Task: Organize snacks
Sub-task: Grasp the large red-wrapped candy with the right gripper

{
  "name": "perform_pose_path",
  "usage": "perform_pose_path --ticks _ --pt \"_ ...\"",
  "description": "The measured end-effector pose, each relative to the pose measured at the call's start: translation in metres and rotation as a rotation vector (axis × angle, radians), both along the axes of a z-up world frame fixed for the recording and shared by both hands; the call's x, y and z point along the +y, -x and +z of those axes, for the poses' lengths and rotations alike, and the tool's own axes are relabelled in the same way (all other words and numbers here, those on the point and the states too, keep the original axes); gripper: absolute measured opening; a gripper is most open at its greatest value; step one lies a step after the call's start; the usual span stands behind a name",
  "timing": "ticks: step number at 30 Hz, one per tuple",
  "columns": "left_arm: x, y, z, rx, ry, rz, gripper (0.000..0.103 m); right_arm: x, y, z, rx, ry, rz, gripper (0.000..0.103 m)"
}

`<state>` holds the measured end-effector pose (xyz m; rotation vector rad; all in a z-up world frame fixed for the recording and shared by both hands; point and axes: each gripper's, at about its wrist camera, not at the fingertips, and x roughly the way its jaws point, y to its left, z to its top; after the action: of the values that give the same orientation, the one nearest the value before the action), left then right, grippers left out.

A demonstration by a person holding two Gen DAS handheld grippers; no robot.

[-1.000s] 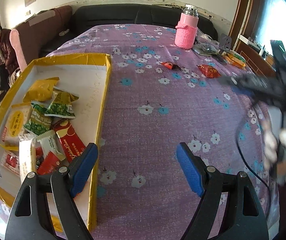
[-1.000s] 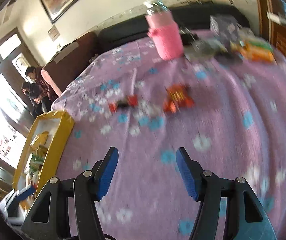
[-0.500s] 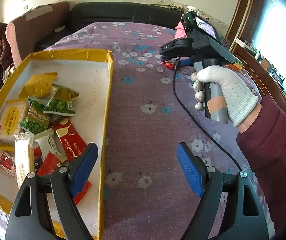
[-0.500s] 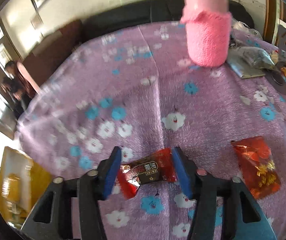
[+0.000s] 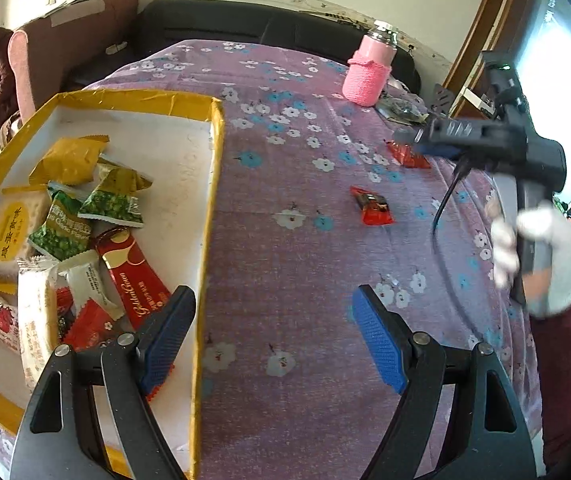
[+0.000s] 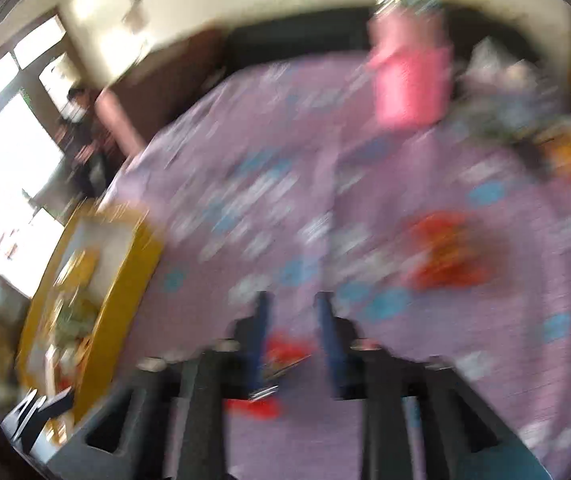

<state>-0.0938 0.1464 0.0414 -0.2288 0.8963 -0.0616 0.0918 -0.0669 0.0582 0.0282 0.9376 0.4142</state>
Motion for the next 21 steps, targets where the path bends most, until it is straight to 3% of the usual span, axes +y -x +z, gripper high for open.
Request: perform_pose_path --ticks 1,3,6,11,12,14,17,21 --pt "-0.003 0.0 0.001 -0.002 -0.015 0.002 0.081 -0.015 -0.005 0.006 -0.055 0.013 -0.062 0.073" --pt "-0.005 -0.001 0.001 -0.001 -0.026 0.004 0.081 -0.039 -0.02 0.007 -0.111 0.04 -0.16 0.075" --pt "-0.003 -0.001 0.004 -0.001 -0.023 0.006 0.081 -0.054 -0.046 -0.01 -0.064 0.076 -0.208 0.075" --pt "-0.011 -0.002 0.017 -0.038 -0.051 -0.02 0.081 -0.055 -0.063 -0.038 0.016 0.04 -0.215 0.073" --pt "-0.014 -0.004 0.019 -0.04 -0.056 -0.029 0.081 -0.052 -0.065 -0.045 0.026 0.047 -0.213 0.066" --pt "-0.02 -0.008 0.02 -0.031 -0.055 -0.05 0.081 -0.047 -0.069 -0.053 0.06 0.051 -0.207 0.039" --pt "-0.029 -0.016 0.018 -0.009 -0.02 -0.095 0.081 -0.048 -0.062 -0.058 0.061 0.044 -0.209 0.035" --pt "-0.043 -0.035 0.015 0.005 0.017 -0.153 0.081 -0.067 -0.036 -0.053 0.084 -0.04 -0.209 0.034"
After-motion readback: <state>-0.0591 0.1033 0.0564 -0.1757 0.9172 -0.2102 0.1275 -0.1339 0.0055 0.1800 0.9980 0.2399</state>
